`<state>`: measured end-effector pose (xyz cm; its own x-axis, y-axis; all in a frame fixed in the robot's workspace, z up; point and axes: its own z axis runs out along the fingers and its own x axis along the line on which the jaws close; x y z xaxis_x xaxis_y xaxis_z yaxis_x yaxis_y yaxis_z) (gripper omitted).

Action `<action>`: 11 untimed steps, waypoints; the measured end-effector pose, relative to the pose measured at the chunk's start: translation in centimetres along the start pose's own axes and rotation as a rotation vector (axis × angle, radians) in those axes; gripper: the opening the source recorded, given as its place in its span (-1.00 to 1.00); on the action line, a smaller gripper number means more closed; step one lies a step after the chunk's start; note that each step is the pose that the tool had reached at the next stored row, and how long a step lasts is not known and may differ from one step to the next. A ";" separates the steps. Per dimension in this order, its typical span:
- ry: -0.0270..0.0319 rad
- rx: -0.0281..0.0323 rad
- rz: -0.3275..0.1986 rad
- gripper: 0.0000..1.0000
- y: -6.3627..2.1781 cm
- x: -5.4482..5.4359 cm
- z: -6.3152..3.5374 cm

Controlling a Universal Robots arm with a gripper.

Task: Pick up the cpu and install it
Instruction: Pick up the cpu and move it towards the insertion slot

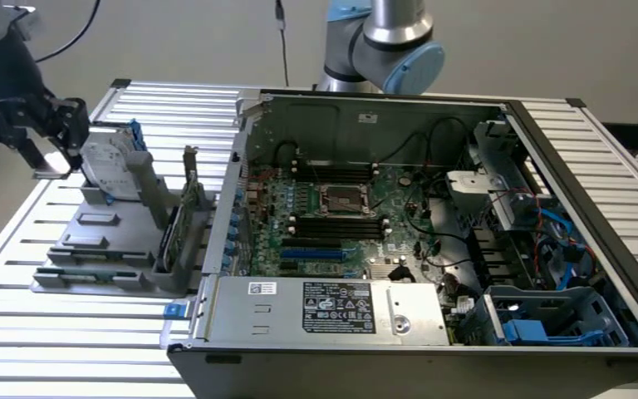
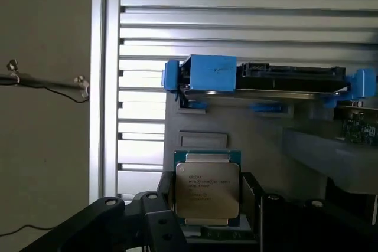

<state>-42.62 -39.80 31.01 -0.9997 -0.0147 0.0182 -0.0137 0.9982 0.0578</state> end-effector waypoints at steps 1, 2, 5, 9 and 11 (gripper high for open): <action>0.0000 0.0000 0.000 0.09 0.15 -0.1 -0.28; 0.0000 0.0000 0.000 0.09 0.29 -0.3 -0.55; 0.0000 0.0000 0.000 0.09 0.62 -0.9 -1.36; 0.0015 0.0000 0.000 0.09 0.80 -2.4 -2.23; 0.0029 0.0000 0.000 0.09 0.86 -3.1 -2.60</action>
<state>-39.44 -39.04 33.60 -0.9997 -0.0147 0.0211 -0.0135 0.9982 0.0578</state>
